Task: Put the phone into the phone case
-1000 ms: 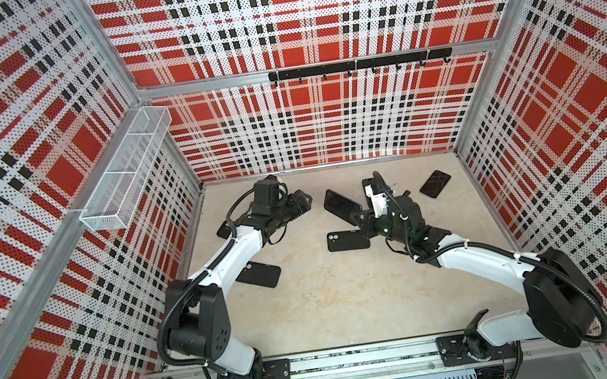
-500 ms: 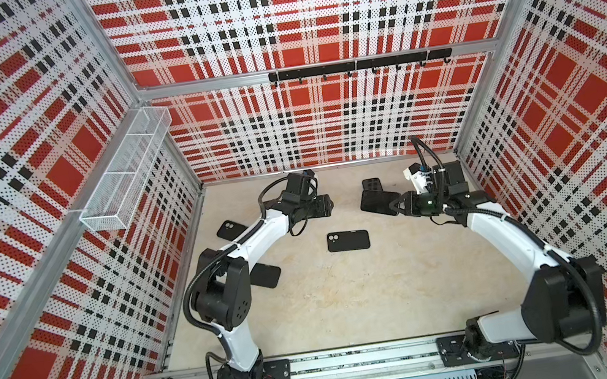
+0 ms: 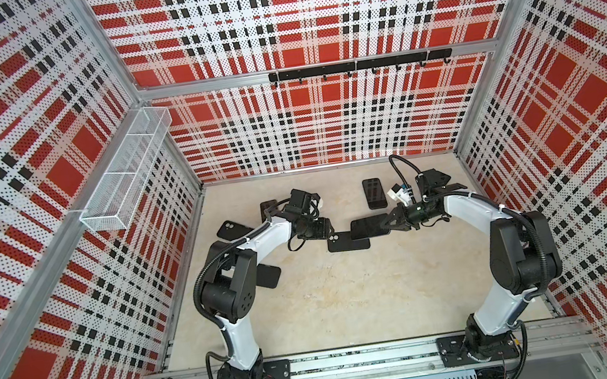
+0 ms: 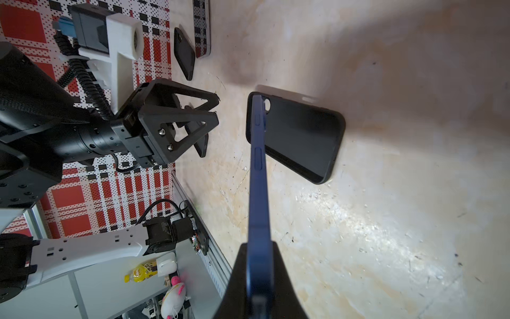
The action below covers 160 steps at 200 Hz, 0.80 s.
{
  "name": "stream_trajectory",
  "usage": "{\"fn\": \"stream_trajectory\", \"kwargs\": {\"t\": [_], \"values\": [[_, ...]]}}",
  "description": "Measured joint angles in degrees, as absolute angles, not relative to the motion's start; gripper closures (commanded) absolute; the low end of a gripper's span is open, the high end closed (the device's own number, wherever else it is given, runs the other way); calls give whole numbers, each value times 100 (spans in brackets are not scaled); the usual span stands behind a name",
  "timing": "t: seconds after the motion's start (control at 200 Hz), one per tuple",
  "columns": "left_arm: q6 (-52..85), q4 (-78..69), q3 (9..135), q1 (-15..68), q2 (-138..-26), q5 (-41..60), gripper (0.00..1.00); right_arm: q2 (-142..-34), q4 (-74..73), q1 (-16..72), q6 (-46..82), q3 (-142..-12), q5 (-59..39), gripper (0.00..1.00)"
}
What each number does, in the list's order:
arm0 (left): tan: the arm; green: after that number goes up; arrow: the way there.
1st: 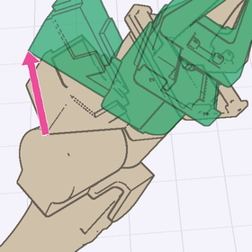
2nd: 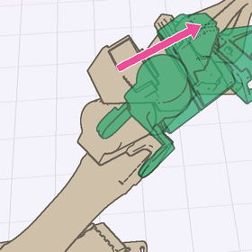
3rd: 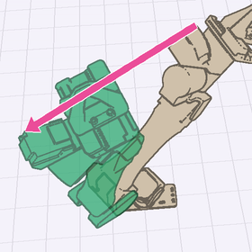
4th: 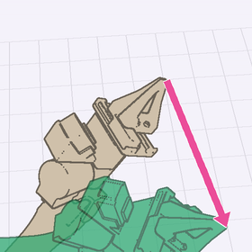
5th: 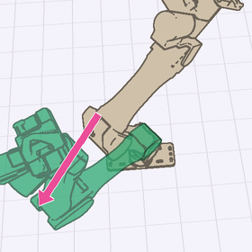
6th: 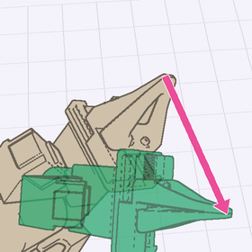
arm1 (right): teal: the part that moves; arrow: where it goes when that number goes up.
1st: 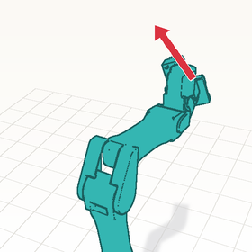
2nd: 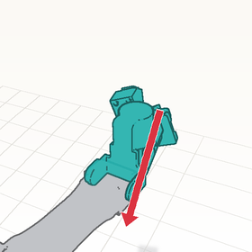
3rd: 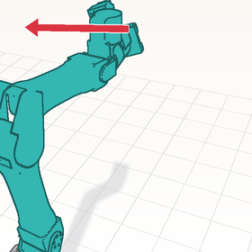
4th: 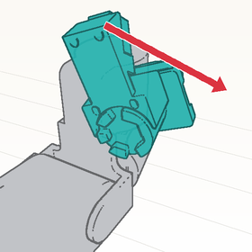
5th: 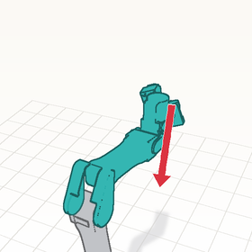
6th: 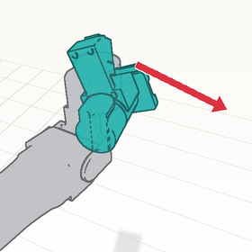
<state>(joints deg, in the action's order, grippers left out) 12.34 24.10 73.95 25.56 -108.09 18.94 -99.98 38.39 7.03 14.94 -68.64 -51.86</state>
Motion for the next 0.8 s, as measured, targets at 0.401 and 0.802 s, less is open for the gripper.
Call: {"fn": "stream_trajectory", "kwargs": {"t": [0.401,0.802], "values": [[1168,2451,7395,2477,-11183,2091,49,-11100,3990,998,1352,-7555,-5483,100],[1256,2447,7395,2440,-11393,2294,57,-11546,4095,1061,1286,-7741,-5625,98]]}}
